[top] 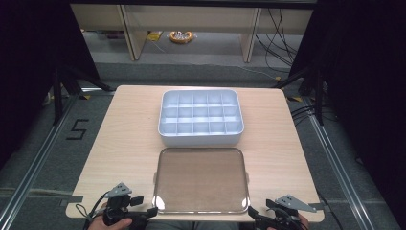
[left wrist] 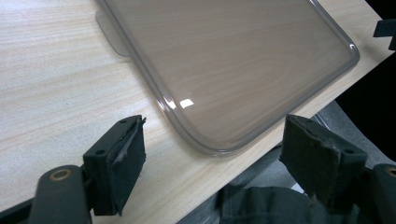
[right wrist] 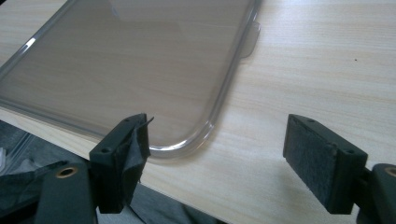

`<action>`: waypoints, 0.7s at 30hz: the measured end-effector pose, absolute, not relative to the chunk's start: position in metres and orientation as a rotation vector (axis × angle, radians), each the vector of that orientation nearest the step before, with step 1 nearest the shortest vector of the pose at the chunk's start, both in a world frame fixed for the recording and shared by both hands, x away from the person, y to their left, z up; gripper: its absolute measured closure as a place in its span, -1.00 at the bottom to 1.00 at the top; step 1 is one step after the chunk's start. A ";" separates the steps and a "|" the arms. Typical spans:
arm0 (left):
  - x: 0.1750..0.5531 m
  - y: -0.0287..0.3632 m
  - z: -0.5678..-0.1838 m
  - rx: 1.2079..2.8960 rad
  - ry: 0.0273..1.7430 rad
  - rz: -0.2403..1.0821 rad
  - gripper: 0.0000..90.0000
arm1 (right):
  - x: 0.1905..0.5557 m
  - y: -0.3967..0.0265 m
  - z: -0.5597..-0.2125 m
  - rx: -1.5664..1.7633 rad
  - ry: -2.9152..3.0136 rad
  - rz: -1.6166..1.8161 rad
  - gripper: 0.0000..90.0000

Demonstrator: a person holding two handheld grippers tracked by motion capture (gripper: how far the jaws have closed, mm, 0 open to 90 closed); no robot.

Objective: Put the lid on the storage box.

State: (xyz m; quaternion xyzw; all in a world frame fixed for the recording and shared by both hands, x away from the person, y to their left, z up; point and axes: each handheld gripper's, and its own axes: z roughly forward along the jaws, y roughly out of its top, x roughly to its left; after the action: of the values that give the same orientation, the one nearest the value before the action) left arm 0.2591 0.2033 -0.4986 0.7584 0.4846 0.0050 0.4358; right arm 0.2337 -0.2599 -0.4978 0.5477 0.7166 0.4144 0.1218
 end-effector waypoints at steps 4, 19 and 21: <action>0.259 0.203 -0.499 1.900 1.197 0.001 -0.52 | 0.234 -0.259 -0.498 1.606 2.113 1.190 -0.47; 0.259 0.197 -0.500 1.917 1.183 0.007 -0.57 | 0.235 -0.256 -0.497 1.622 2.129 1.269 -0.49; 0.260 0.195 -0.500 1.913 1.188 0.009 -0.59 | 0.236 -0.253 -0.497 1.625 2.128 1.304 -0.50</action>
State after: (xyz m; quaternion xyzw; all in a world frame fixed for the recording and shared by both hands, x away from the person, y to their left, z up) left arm 0.2599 0.1952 -0.5003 0.7668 0.4764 0.0037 0.4302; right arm 0.2363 -0.2531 -0.4972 0.5438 0.7122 0.4364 0.0818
